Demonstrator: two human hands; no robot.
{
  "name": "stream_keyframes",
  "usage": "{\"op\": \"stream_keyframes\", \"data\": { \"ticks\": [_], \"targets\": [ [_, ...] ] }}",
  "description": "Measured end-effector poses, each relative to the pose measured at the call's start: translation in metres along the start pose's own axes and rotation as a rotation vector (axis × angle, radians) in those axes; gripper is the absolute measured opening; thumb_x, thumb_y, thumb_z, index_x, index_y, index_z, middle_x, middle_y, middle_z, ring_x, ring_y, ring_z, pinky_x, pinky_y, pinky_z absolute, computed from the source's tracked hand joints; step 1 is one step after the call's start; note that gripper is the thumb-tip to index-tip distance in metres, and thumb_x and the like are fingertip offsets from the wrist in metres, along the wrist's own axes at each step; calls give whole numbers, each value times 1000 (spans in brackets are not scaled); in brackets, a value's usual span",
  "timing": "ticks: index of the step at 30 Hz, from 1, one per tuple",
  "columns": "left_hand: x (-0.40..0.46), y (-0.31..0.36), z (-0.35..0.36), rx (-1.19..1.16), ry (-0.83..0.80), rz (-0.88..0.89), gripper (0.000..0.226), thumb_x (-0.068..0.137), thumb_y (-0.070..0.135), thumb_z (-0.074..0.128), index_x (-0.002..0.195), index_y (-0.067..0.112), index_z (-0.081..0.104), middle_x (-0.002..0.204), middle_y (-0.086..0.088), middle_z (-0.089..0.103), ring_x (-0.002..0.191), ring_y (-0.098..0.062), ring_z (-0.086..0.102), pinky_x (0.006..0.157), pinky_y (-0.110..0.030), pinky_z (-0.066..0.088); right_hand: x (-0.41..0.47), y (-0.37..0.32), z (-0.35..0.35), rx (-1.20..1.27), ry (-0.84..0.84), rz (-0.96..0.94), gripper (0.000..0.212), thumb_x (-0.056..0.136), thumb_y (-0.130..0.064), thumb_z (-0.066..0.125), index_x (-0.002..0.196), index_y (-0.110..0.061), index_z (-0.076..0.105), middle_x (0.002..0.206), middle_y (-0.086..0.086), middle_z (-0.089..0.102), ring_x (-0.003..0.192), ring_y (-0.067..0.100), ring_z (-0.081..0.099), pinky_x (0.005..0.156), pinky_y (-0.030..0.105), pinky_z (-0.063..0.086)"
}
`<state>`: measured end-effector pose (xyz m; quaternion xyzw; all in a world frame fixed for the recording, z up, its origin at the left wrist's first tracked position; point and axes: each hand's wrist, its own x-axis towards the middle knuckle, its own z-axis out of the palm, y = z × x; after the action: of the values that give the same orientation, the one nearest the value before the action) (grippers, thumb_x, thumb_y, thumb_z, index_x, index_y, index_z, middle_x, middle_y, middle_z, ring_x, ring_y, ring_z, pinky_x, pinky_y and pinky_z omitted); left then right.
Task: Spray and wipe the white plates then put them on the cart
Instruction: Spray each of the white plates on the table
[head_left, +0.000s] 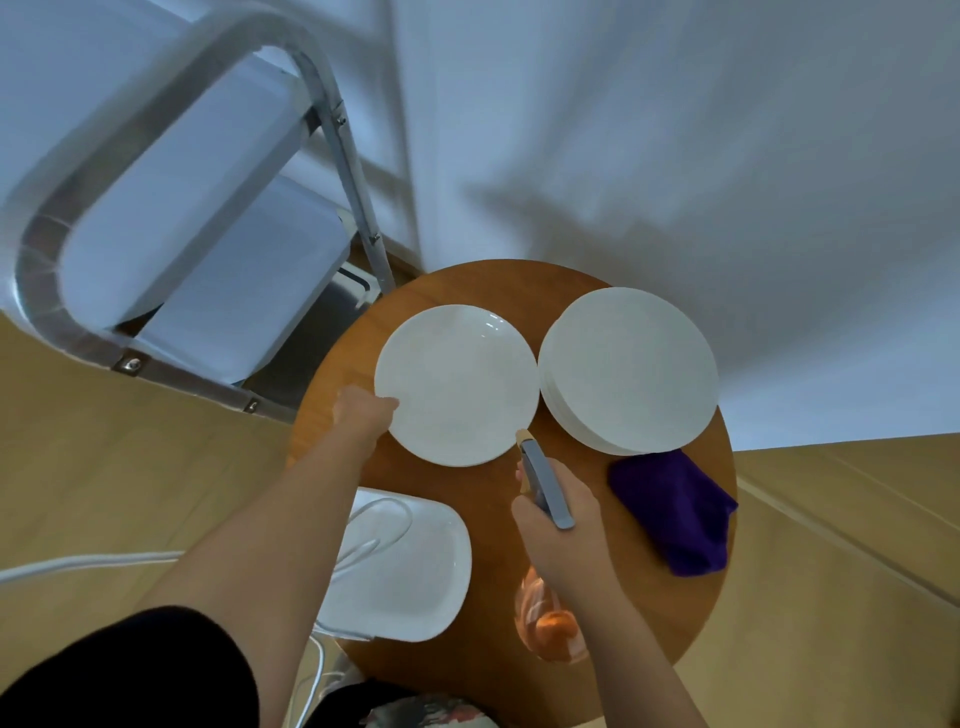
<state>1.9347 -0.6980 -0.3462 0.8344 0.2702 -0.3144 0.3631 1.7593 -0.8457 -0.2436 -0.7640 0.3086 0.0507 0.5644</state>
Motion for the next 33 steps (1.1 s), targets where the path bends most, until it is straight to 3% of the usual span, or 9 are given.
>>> {"op": "stream_keyframes", "data": {
  "ticks": [3,5,8,10,14,18,21,26,33],
  "targets": [
    [6,-7,2,-4,38,42,10,93,13,61,90,9,53,90,-9,56,70,-18,53,55,-25,40,-1,-1,9,-17,8,8,20,82,2,54,73,-15,50,59,-5,40,49,4,37,47,10,37],
    [6,-9,1,47,61,83,14,93,10,59,85,12,49,78,-3,50,63,-14,46,48,-22,35,-3,-2,14,-16,5,18,23,82,2,54,70,-17,48,58,-6,39,48,2,37,46,10,37],
    [4,-8,-2,150,52,189,10,94,7,55,102,11,51,88,-4,55,71,-16,51,48,-19,34,-4,-5,21,-16,14,14,24,81,2,54,68,-18,47,57,-8,38,48,2,38,47,9,37],
    [0,-7,-5,238,57,332,7,95,6,51,98,11,56,95,-9,60,69,-15,52,49,-14,35,-4,-6,26,-15,21,15,26,82,1,54,67,-19,46,56,-8,38,48,1,39,47,9,37],
    [-13,-5,-13,122,65,498,22,99,16,48,118,13,58,109,-9,61,89,-19,59,65,-17,47,-2,-9,36,-20,36,19,28,82,0,55,67,-23,47,53,-11,41,49,-1,42,47,7,38],
    [-31,5,-18,-145,-46,450,34,101,23,46,135,22,51,123,1,61,106,-17,59,86,-32,51,-1,-9,46,-52,109,52,20,84,-5,56,77,-22,50,60,-11,43,52,-2,45,49,8,40],
    [-41,6,-23,-210,-26,454,33,101,22,46,132,24,55,120,2,64,102,-15,60,85,-30,50,-1,-10,48,-53,168,34,19,84,-1,55,88,-20,52,62,-10,43,51,0,45,48,11,40],
    [-54,-5,-32,-362,32,416,29,101,22,44,126,25,59,113,6,65,97,-11,61,75,-23,53,-6,-19,48,-13,269,-118,31,83,5,57,72,-24,49,57,-11,42,53,1,48,46,9,40],
    [-67,1,-36,-593,11,272,34,101,17,44,133,26,55,121,7,61,109,-15,56,90,-38,52,-12,-19,50,-117,75,-120,35,81,0,57,70,-30,43,61,-10,41,52,4,42,49,14,37]
  ]
}}
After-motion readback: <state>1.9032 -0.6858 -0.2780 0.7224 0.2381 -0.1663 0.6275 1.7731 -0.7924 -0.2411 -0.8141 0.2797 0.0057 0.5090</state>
